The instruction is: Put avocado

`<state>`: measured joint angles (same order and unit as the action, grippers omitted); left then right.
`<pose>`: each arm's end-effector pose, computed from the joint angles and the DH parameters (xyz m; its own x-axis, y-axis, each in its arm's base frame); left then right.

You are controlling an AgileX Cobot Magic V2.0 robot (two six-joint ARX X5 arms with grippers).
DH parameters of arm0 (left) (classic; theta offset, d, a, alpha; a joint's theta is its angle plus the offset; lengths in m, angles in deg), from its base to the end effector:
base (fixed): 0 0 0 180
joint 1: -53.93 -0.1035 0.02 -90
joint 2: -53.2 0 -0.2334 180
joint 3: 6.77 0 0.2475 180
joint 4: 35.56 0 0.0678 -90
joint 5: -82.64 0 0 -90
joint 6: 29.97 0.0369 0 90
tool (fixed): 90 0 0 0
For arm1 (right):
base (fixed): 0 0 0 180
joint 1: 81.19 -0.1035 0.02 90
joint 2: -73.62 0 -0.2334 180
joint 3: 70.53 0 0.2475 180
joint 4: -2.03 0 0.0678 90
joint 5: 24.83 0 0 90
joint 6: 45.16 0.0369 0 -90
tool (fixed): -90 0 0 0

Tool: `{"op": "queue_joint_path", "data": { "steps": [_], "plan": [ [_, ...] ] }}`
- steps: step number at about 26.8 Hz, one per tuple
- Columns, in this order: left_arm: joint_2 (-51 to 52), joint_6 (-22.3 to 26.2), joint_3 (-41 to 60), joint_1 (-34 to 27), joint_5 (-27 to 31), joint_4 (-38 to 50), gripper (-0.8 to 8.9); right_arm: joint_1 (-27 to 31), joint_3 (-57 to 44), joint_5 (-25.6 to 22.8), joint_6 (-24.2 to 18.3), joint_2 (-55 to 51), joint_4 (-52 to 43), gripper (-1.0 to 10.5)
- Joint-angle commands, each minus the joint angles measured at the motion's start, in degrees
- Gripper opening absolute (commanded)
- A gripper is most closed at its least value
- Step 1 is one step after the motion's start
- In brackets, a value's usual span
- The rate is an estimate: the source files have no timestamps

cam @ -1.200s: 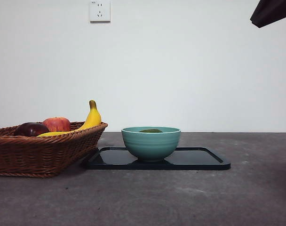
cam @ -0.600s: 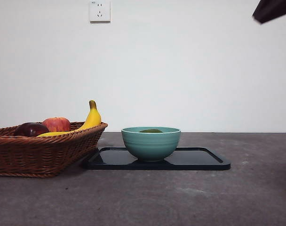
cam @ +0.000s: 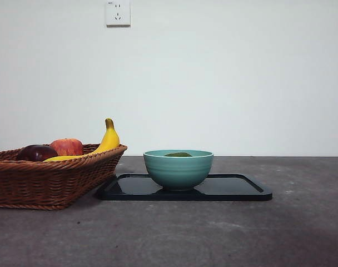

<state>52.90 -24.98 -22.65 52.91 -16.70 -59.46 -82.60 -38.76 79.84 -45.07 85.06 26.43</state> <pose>0.1282 -0.0037 0.1561 0.9791 -0.1449 -0.1428 0.1550 0.9859 0.0627 0.1263 0.0125 0.2284 0.9584 0.2769 -0.0687 -0.2762 0.9609 0.0195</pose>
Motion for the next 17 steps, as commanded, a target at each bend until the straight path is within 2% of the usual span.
{"op": "queue_joint_path", "data": {
  "steps": [1,7,17],
  "plan": [
    [0.1,-0.3,1.2,-0.1,-0.1,-0.4,0.16,1.3,-4.2,-1.6,-0.5,-3.3,-2.4,0.1],
    [0.1,-0.3,1.2,-0.1,-0.1,-0.4,0.16,2.1,-12.0,-6.7,1.5,-9.3,-4.7,0.1],
    [0.1,-0.3,1.2,-0.1,-0.1,-0.4,0.16,2.0,-17.1,-9.0,3.9,-11.2,-4.0,0.1]
  ]
}}
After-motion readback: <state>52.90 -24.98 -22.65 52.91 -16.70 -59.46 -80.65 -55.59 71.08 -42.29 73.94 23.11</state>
